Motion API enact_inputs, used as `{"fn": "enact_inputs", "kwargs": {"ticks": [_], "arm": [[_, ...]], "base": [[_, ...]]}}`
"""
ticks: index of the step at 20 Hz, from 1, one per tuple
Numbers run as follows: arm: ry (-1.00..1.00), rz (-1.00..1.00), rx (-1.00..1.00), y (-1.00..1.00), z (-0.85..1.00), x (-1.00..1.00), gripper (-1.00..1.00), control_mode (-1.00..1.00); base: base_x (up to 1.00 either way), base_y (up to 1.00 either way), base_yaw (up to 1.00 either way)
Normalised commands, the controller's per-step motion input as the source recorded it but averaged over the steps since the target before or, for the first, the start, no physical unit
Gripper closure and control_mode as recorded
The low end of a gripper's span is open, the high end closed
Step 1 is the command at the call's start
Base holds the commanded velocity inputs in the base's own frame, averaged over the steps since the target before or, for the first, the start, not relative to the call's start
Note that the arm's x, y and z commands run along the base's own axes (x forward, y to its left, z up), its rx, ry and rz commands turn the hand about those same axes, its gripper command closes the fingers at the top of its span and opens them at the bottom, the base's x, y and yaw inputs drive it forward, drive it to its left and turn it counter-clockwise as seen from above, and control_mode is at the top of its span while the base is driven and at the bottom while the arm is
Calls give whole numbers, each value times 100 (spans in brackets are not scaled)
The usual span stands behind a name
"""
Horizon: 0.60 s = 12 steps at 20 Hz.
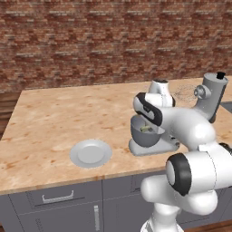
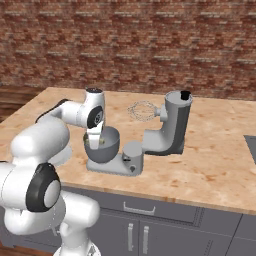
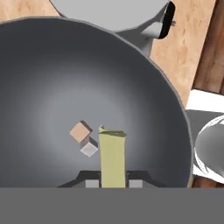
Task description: Add butter and sugar cubes to the stand mixer bowl and then turn on the stand mixer to begin making frosting.
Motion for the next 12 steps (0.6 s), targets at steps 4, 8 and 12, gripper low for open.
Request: {"fn": "enact_inputs", "kwargs": {"ticks": [4,8,12], "arm": [[0,0,-1,-12,-18,38,100,-100],[0,0,0,-10,-12,42,100,-100],[1,-1,-2,0,-22,20,-100,-100]], "base": [[0,0,0],[0,0,0],[0,0,0]]}}
